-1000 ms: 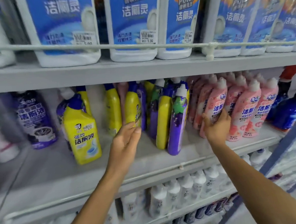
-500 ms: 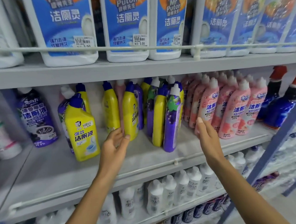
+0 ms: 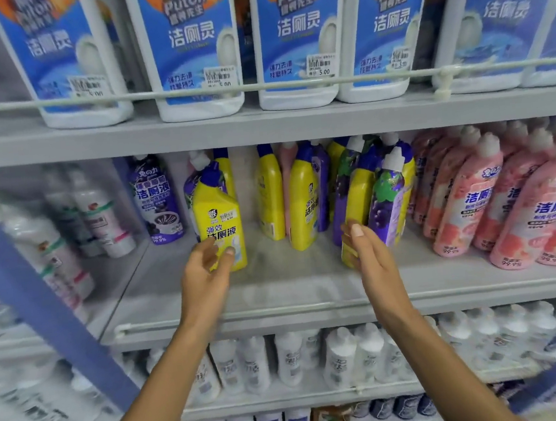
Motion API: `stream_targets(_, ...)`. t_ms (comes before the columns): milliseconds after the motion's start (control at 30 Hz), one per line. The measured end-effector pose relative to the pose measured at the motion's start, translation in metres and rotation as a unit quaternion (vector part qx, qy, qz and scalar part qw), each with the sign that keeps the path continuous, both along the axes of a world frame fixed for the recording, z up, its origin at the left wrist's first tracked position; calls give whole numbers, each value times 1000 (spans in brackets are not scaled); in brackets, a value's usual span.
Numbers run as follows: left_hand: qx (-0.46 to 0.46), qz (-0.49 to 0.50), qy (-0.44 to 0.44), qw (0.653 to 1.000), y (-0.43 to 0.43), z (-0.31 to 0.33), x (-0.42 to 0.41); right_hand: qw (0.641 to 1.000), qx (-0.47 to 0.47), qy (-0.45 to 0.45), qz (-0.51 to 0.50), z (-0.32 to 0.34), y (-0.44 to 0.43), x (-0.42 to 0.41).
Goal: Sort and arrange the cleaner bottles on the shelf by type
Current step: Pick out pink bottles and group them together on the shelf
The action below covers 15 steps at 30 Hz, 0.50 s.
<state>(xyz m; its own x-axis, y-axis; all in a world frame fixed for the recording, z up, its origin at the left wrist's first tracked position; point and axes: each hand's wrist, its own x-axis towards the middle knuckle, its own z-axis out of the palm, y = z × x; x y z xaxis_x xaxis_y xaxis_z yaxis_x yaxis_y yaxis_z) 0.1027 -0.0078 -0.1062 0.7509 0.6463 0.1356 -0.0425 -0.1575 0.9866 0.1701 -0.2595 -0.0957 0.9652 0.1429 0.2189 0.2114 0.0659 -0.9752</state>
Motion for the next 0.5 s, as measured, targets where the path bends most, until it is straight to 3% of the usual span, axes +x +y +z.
stream_targets(267, 45, 67, 15, 997, 41, 11, 27, 999, -36, -20, 12, 19, 79, 35)
stream_targets(500, 58, 5, -8, 998, 79, 25, 58, 970, -130, -117, -169, 37, 110, 87)
